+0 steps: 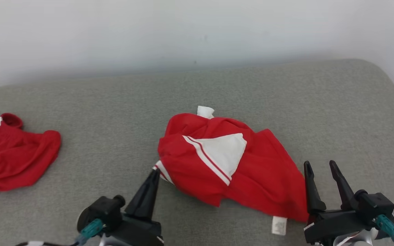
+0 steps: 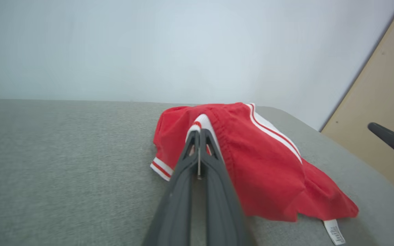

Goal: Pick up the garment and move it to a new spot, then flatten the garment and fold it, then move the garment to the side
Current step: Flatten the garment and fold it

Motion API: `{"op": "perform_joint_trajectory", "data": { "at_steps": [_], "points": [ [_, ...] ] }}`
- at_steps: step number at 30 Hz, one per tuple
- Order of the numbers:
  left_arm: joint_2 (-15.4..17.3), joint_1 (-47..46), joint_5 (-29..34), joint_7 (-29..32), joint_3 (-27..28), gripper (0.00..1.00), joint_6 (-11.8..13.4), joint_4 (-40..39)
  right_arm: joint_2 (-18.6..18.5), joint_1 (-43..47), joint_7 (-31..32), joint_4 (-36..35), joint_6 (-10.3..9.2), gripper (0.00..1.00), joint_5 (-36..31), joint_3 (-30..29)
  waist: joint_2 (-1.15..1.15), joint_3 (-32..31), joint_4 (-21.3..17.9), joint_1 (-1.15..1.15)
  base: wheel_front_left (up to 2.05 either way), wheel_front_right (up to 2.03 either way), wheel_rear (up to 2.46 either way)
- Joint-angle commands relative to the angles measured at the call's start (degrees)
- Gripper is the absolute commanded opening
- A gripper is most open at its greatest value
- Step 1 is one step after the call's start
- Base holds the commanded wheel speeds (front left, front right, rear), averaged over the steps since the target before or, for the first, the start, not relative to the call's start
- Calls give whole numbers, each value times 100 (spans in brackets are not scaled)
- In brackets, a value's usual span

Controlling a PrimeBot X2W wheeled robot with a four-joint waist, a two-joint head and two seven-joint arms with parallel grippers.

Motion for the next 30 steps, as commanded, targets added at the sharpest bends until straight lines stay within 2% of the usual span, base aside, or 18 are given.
{"op": "perform_joint_trajectory", "data": {
  "at_steps": [1,7,13,14,15,25,30],
  "points": [
    [31,174,77,-30,127,0,22,-129,-14,40,-9,-3,3,100,-28,4,0,-102,194,0,0,0,0],
    [56,780,189,-30,702,0,35,-596,6,136,-8,67,3,100,-23,-1,0,-164,438,0,0,0,0],
    [44,1138,284,-30,971,0,-62,-255,-4,119,-8,132,3,100,-20,18,0,-199,579,0,0,0,0],
    [47,1117,305,-30,1018,39,-65,-210,-9,114,-8,139,3,100,-21,21,0,-199,597,0,0,0,0],
    [43,1127,327,-30,1041,100,-65,-160,-13,109,-8,142,3,100,-20,14,0,-198,617,0,0,0,0],
    [5,1249,503,-30,1418,100,32,-544,-1,76,-8,153,3,100,23,40,0,-150,674,0,0,0,0],
    [0,1284,679,-30,1230,100,-98,-788,-7,83,-8,182,3,100,52,34,0,-188,634,0,0,0,0]
  ]
}}
